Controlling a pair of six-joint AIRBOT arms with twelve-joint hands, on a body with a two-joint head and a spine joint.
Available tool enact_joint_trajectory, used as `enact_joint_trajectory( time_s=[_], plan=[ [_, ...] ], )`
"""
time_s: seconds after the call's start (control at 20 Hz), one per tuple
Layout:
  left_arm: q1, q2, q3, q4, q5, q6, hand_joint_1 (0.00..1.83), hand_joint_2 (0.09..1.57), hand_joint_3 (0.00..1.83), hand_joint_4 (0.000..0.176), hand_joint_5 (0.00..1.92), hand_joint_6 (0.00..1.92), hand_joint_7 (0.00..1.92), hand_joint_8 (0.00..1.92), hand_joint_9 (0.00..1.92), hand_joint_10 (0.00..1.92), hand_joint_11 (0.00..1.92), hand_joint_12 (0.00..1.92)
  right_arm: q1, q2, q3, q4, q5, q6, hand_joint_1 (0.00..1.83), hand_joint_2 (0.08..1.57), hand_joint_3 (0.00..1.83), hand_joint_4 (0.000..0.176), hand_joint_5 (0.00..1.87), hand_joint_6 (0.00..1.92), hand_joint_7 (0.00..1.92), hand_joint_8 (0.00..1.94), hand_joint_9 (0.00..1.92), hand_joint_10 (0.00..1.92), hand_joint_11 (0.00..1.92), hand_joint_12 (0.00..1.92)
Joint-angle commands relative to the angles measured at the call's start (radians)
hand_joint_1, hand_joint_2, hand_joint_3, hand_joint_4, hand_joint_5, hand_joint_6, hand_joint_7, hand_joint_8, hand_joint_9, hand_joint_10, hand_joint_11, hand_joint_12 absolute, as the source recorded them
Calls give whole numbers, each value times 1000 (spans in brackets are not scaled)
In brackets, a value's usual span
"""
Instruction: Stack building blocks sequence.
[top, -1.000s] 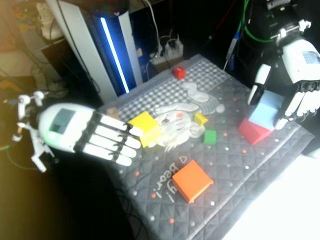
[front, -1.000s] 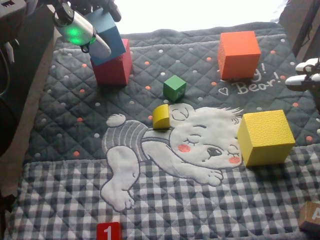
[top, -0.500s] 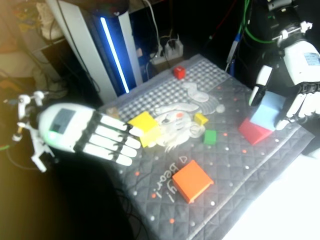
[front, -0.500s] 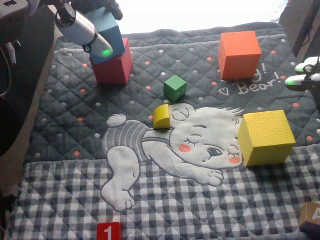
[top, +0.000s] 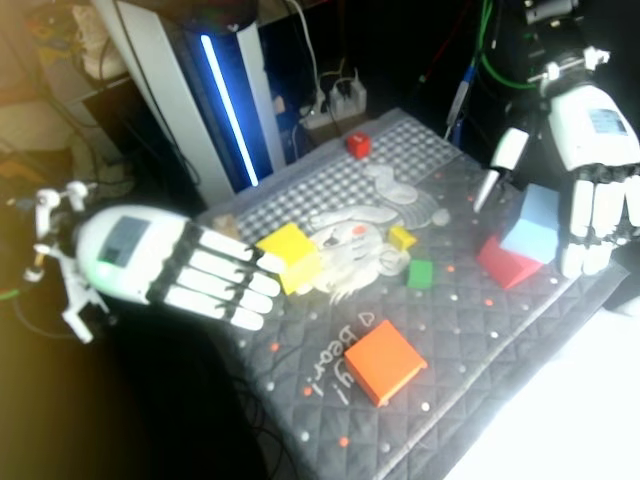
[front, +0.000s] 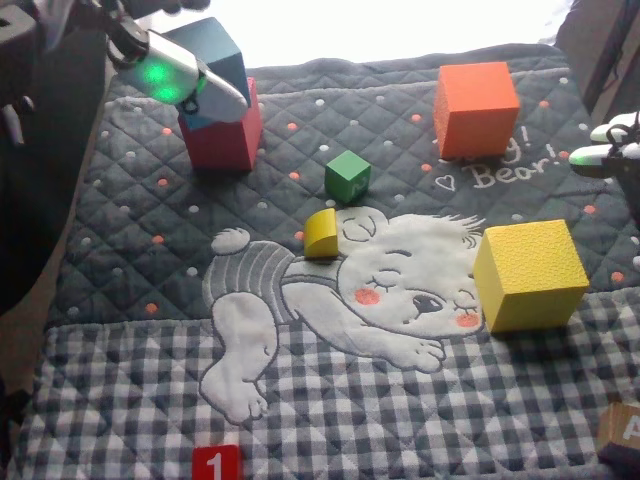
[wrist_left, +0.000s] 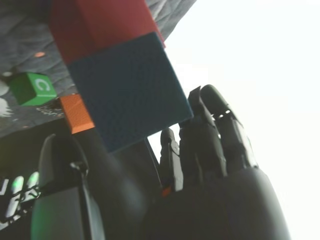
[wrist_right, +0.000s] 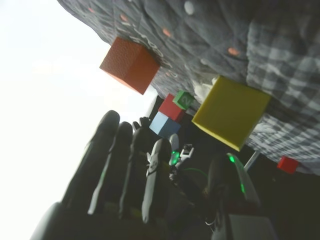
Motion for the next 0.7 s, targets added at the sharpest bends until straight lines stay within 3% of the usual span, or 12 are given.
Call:
enact_joint_trajectory(
  time_s=[0.0, 0.05, 0.15, 0.2, 0.3, 0.35, 0.4, 0.5, 0.55, 0.65],
  plan=[
    [-2, 24, -34, -61, -160, 77, 765, 865, 0, 176, 141, 0, 277, 0, 311, 0, 2, 1184, 11, 9, -2, 26, 141, -2, 763, 1185, 0, 60, 450, 0, 428, 5, 435, 15, 435, 83],
    [9, 53, -79, -102, -206, 144, 753, 852, 0, 176, 27, 0, 188, 0, 240, 0, 0, 1125, 13, 9, -1, 26, 147, -2, 734, 1183, 0, 66, 450, 0, 434, 6, 438, 13, 431, 81],
    [37, 109, -157, -125, -311, 168, 673, 855, 1, 176, 0, 0, 36, 0, 123, 1, 0, 867, 23, 8, 2, 25, 159, -2, 670, 1185, 1, 96, 424, 0, 417, 0, 423, 3, 387, 63],
    [64, 146, -205, -141, -382, 168, 636, 864, 2, 176, 0, 0, 6, 0, 63, 2, 0, 731, 35, 2, 6, 20, 164, -2, 668, 1188, 2, 92, 414, 0, 409, 0, 417, 0, 382, 61],
    [159, 217, -298, -195, -545, 169, 559, 901, 4, 176, 0, 0, 9, 0, 2, 0, 0, 246, 73, -16, 19, -5, 166, -2, 739, 1181, 0, 84, 337, 0, 385, 0, 357, 0, 318, 31],
    [207, 248, -339, -221, -623, 169, 546, 905, 2, 176, 0, 0, 18, 1, 0, 0, 0, 172, 92, -21, 22, -22, 166, -2, 770, 1183, 0, 67, 315, 0, 364, 0, 333, 0, 293, 20],
    [255, 278, -379, -239, -697, 169, 617, 906, 1, 176, 0, 0, 8, 1, 0, 0, 0, 34, 112, -24, 22, -43, 166, -2, 692, 1194, 4, 83, 253, 0, 323, 0, 304, 0, 256, 5],
    [352, 341, -465, -258, -814, 167, 677, 894, 11, 176, 4, 0, 5, 0, 0, 0, 3, 3, 145, -34, 22, -80, 164, -2, 632, 1185, 0, 123, 195, 0, 275, 0, 270, 0, 271, 11],
    [389, 356, -491, -264, -849, 166, 710, 912, 17, 131, 27, 10, 11, 4, 0, 0, 0, 0, 151, -38, 23, -93, 162, -2, 624, 1173, 0, 142, 163, 0, 256, 0, 254, 0, 270, 11],
    [480, 380, -540, -293, -926, 165, 708, 913, 13, 149, 26, 7, 5, 2, 0, 0, 0, 0, 170, -54, 24, -129, 129, -2, 718, 1133, 0, 140, 150, 0, 234, 2, 252, 2, 280, 13]
  ],
)
